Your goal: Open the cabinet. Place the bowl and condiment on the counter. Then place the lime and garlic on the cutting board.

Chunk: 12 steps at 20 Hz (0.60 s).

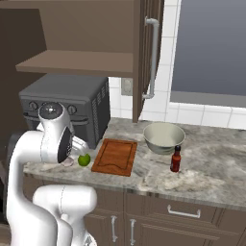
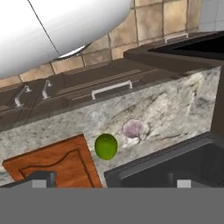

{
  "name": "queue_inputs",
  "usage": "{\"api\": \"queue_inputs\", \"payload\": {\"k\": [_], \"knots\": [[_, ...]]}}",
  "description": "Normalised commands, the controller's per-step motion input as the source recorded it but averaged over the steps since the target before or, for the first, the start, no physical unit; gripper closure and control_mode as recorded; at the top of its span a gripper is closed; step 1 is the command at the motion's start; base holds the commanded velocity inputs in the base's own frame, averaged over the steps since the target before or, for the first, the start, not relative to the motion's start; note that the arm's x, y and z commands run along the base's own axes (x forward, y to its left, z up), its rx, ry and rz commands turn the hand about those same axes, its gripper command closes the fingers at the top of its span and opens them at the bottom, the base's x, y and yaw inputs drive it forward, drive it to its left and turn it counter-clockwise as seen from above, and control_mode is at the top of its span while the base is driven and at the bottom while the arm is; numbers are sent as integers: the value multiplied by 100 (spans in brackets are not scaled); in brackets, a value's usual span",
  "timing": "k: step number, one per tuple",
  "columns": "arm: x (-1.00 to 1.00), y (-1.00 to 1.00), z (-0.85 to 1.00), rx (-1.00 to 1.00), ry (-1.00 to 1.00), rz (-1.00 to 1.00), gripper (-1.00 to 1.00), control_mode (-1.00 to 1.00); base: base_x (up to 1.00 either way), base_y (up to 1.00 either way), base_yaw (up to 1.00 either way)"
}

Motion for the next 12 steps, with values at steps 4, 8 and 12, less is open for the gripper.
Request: {"api": "queue_inputs", "payload": {"k": [4, 8, 12], "knots": [[6, 0, -25, 0, 0, 18, -100, -100, 0, 0, 0], [14, 0, -33, 0, 0, 19, -100, -100, 0, 0, 0], [16, 0, -29, -1, 0, 13, -100, -100, 0, 0, 0]]}}
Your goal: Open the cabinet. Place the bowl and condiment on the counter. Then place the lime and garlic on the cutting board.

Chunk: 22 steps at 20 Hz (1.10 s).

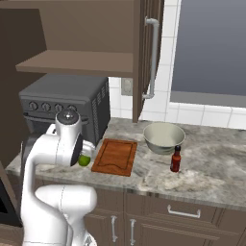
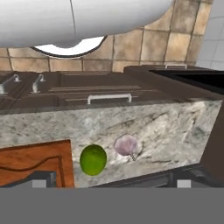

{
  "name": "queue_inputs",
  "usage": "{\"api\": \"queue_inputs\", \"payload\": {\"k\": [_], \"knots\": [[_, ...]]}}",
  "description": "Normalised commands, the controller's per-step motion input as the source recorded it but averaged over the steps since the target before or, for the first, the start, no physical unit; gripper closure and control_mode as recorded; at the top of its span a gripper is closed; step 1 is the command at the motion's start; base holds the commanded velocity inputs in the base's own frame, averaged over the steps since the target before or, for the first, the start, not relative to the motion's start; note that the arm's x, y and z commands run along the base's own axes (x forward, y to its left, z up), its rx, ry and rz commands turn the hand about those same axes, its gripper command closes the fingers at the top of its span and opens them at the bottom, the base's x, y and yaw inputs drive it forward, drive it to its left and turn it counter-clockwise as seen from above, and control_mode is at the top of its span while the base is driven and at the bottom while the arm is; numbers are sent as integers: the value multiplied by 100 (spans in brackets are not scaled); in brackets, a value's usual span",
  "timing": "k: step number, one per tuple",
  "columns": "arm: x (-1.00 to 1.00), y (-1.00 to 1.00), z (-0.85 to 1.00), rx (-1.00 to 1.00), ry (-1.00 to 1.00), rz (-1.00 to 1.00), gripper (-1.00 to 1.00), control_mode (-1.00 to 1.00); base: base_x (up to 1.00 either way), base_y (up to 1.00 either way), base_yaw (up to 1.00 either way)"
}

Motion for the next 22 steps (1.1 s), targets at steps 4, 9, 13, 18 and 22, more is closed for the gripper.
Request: {"api": "queue_inputs", "payload": {"k": [4, 9, 13, 18, 22], "knots": [[24, 0, -32, -5, 3, 7, -100, -100, 0, 0, 0], [34, 10, -29, -7, 3, 2, -100, -100, 0, 0, 0], [26, 10, -21, -7, 2, 2, -100, -100, 0, 0, 0], [12, 3, -11, -5, 0, 0, -100, -100, 0, 0, 0], [10, 0, -6, -2, 0, 0, -100, -100, 0, 0, 0]]}}
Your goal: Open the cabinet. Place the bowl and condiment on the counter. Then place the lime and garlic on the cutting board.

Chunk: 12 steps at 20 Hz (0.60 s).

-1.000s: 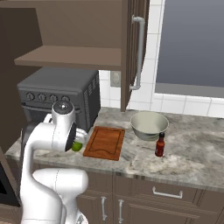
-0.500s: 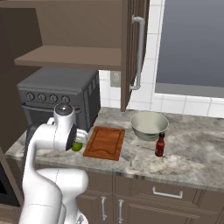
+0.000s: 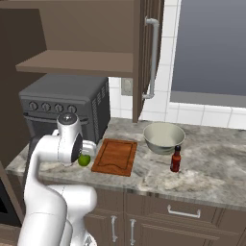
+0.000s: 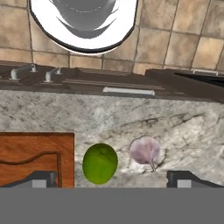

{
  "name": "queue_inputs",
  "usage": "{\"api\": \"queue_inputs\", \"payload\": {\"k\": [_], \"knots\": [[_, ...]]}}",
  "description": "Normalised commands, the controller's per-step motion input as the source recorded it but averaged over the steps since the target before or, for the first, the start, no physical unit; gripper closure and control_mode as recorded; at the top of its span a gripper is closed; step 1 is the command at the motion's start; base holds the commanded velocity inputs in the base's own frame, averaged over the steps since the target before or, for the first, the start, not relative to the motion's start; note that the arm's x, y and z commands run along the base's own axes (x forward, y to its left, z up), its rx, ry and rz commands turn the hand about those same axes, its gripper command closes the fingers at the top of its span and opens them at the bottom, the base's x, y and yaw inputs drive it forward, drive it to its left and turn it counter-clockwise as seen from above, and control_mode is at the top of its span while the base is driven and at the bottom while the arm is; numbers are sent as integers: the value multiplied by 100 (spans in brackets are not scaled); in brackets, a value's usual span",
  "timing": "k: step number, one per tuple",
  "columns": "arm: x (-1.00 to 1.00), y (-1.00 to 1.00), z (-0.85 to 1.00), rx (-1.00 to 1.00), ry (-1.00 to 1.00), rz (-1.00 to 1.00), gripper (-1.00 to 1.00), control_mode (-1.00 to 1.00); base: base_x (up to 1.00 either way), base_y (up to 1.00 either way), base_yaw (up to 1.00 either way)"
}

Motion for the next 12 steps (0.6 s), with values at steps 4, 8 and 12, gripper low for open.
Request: {"api": "queue_inputs", "payload": {"k": [4, 8, 12], "knots": [[12, 0, -19, -4, 0, 0, -100, -100, 0, 0, 0], [13, 1, -26, -5, 0, 1, -100, -100, 0, 0, 0], [14, 4, -24, -6, 0, 0, -100, -100, 0, 0, 0]]}}
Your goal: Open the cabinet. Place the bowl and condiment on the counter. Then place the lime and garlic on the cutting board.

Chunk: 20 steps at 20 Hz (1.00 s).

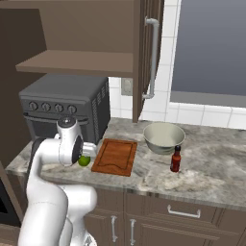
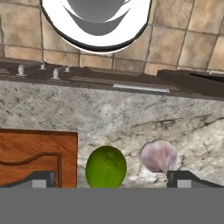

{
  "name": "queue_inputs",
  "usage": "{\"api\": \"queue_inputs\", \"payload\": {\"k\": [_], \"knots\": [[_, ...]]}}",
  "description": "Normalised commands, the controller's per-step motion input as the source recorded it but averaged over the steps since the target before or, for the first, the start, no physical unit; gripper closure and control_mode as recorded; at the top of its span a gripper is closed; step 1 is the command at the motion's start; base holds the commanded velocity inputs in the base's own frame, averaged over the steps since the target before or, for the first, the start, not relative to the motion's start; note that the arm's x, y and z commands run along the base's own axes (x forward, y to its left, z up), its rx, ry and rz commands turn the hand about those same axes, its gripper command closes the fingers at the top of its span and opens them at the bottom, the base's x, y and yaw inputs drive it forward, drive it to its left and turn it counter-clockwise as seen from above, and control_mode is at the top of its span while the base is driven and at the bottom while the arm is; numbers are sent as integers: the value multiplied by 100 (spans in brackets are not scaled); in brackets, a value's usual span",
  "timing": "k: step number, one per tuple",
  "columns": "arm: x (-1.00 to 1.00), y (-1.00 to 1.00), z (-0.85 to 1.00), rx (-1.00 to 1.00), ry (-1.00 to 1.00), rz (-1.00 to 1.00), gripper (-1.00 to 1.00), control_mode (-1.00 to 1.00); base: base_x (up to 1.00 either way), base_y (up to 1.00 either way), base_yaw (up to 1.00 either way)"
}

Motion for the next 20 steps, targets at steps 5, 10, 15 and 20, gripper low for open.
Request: {"api": "queue_inputs", "payload": {"k": [5, 10, 15, 20], "knots": [[22, 9, -24, -6, 1, 1, -100, -100, 0, 0, 0], [10, 1, -18, -4, 1, 2, -100, -100, 0, 0, 0], [3, 0, -20, -3, 2, 4, -100, -100, 0, 0, 0], [6, 0, -12, -1, 0, 7, -100, -100, 0, 0, 0]]}}
